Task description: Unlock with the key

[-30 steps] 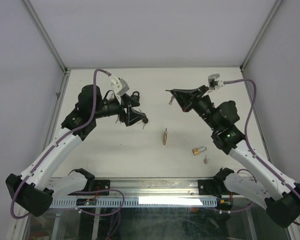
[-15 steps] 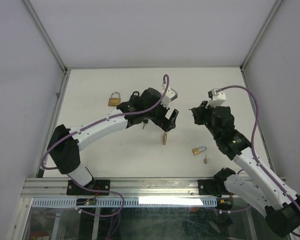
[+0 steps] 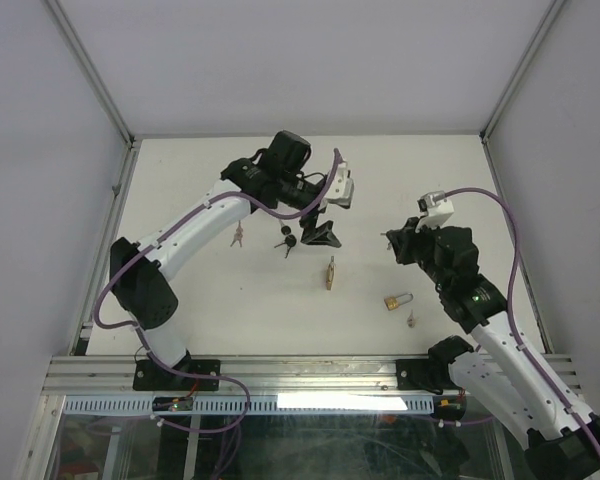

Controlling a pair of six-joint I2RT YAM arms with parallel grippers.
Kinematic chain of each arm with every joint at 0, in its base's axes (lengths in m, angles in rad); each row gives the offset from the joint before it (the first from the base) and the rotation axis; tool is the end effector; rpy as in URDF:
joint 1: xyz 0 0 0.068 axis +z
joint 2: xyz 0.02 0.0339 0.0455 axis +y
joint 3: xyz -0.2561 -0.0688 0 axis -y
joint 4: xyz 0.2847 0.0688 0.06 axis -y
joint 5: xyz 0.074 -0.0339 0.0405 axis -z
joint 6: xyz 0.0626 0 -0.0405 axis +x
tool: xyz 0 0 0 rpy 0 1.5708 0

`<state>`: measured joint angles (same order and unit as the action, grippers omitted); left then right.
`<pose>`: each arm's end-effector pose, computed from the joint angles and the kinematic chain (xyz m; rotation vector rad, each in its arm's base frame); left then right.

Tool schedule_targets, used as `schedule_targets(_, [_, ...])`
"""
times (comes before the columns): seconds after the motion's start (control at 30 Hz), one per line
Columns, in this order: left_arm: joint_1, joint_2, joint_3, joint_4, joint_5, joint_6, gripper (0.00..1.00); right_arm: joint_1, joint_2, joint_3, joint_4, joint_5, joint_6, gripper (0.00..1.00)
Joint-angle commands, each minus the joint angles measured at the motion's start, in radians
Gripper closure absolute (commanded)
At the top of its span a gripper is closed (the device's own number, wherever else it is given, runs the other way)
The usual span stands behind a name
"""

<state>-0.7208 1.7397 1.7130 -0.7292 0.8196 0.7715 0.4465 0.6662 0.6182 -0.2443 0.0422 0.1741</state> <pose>0.2960 -0.3209 0.3383 1.7619 1.3099 -0.9135 0.2146 0.0998 0.2787 -0.2261 1.8675 0.3891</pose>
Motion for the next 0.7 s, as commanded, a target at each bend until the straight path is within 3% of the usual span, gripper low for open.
schedule_targets(0.0, [-0.016, 0.052, 0.006, -0.153, 0.077, 0.166, 0.01, -0.019, -0.020, -0.013, 0.061, -0.074, -0.038, 1.00])
schedule_targets(0.07, [-0.014, 0.054, -0.001, -0.110, 0.066, 0.070, 0.01, -0.023, -0.021, -0.016, 0.060, -0.080, -0.042, 1.00])
schedule_targets(0.17, [-0.024, -0.020, -0.144, 0.104, 0.038, -0.122, 0.01, -0.030, -0.030, -0.034, 0.074, -0.086, -0.048, 1.00])
schedule_targets(0.27, [-0.046, -0.089, -0.261, 0.190, -0.014, -0.108, 0.01, -0.043, -0.050, -0.056, 0.088, -0.105, -0.056, 1.00])
schedule_targets(0.33, [-0.049, -0.084, -0.254, 0.193, -0.073, -0.152, 0.01, -0.049, -0.063, -0.060, 0.077, -0.095, -0.051, 1.00])
schedule_targets(0.47, [-0.050, -0.097, -0.282, 0.293, -0.297, -0.350, 0.01, -0.058, -0.082, -0.066, 0.063, -0.066, -0.055, 1.00])
schedule_targets(0.6, [-0.100, -0.126, -0.332, 0.331, -0.406, -0.447, 0.01, -0.063, -0.073, -0.064, 0.052, -0.039, -0.063, 1.00])
schedule_targets(0.67, [-0.178, -0.124, -0.342, 0.341, -0.599, -0.470, 0.01, -0.068, -0.064, -0.058, 0.040, -0.030, -0.061, 1.00])
